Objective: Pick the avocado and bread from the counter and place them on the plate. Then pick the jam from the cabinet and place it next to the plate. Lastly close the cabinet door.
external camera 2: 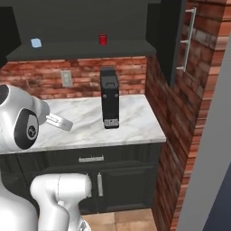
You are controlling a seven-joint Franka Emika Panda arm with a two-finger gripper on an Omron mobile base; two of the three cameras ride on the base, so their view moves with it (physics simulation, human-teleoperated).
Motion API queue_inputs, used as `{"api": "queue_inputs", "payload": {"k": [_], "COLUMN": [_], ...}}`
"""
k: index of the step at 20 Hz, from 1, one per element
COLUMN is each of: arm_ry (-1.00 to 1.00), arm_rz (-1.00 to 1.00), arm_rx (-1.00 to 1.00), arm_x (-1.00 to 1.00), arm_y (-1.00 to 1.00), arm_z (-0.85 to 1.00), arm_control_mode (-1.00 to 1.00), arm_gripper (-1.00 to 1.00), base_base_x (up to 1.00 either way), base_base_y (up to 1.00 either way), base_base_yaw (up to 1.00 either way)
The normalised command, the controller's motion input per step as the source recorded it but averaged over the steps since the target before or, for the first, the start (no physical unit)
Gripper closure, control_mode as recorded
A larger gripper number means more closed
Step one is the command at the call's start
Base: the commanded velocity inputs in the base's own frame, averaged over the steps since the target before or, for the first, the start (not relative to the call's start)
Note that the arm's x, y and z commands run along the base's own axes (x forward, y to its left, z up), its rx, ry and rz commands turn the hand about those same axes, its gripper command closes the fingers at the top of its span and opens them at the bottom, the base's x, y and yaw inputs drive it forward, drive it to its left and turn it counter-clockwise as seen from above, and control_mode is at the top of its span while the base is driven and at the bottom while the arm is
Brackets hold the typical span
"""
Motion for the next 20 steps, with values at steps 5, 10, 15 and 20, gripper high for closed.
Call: {"api": "queue_inputs", "payload": {"k": [5, 10, 15, 20], "arm_ry": [0.0, 0.0, 0.0, 0.0], "arm_rz": [0.0, 0.0, 0.0, 0.0], "arm_rx": [0.0, 0.0, 0.0, 0.0], "arm_x": [0.0, 0.0, 0.0, 0.0], "arm_y": [0.0, 0.0, 0.0, 0.0], "arm_z": [0.0, 0.0, 0.0, 0.0], "arm_control_mode": [1.0, 1.0, 1.0, 1.0], "arm_gripper": [-1.0, -1.0, -1.0, -1.0], "base_base_x": [0.42, 0.4, 0.44, 0.42], "base_base_y": [-0.19, -0.17, -0.15, -0.16], "base_base_yaw": [0.0, 0.0, 0.0, -0.01]}}
